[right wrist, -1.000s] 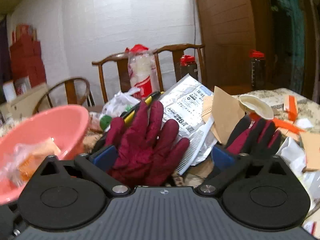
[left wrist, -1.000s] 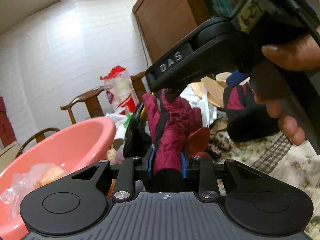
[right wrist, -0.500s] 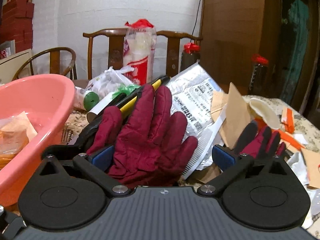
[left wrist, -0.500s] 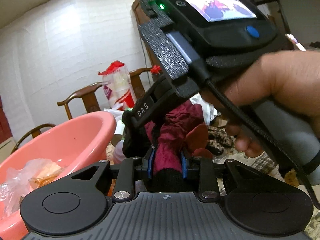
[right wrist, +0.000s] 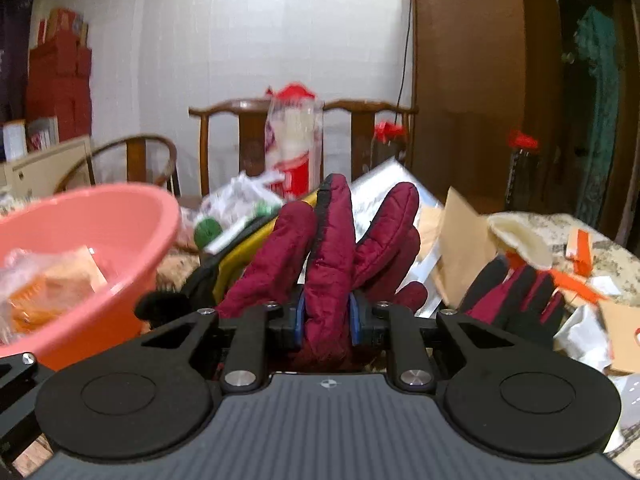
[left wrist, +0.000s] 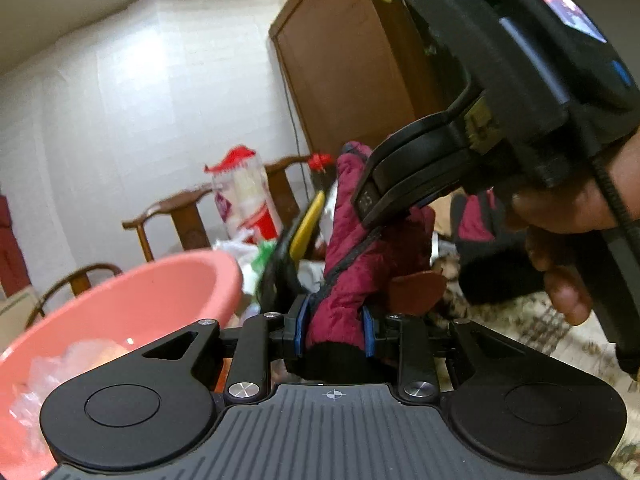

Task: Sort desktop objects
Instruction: 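Grasp the second maroon glove with the right gripper beside the left gripper, then carry both maroon gloves over the pink basin and open both grippers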

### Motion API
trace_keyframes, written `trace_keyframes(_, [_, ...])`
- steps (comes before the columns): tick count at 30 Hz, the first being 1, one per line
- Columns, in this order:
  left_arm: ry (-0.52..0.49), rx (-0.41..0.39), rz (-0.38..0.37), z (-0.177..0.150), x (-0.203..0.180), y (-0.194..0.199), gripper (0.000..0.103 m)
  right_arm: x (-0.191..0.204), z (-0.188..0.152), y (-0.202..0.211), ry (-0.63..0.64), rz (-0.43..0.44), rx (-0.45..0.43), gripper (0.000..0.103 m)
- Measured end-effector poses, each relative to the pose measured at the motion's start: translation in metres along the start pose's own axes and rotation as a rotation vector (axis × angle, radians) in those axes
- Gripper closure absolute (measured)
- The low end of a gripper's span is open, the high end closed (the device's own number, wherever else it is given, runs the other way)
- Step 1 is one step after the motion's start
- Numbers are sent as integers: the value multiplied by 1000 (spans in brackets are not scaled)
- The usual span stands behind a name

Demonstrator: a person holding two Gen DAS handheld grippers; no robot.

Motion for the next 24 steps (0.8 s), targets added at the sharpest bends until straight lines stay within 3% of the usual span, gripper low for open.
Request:
trace_keyframes(12, [-7,-90,127,47,48,23,78,26,57,30,12,60,-144,79])
trace_keyframes(18, [2,-70,250,41,98,38,78,82,80,20,40,156,-177,79])
trace_keyframes(24, [39,7,361,19,153,46,77,156,86,-4,101,264,-154,79])
Point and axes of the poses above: each gripper's, at about its wrist camera, not at the fingertips, and y roughly against the way its jaws point, x to its left, z to its top, the point moved 1 cm from there along -y, roughly the way its jaws point, and after that the axes turned 14 degrees about -x, right-handed, at the moved point
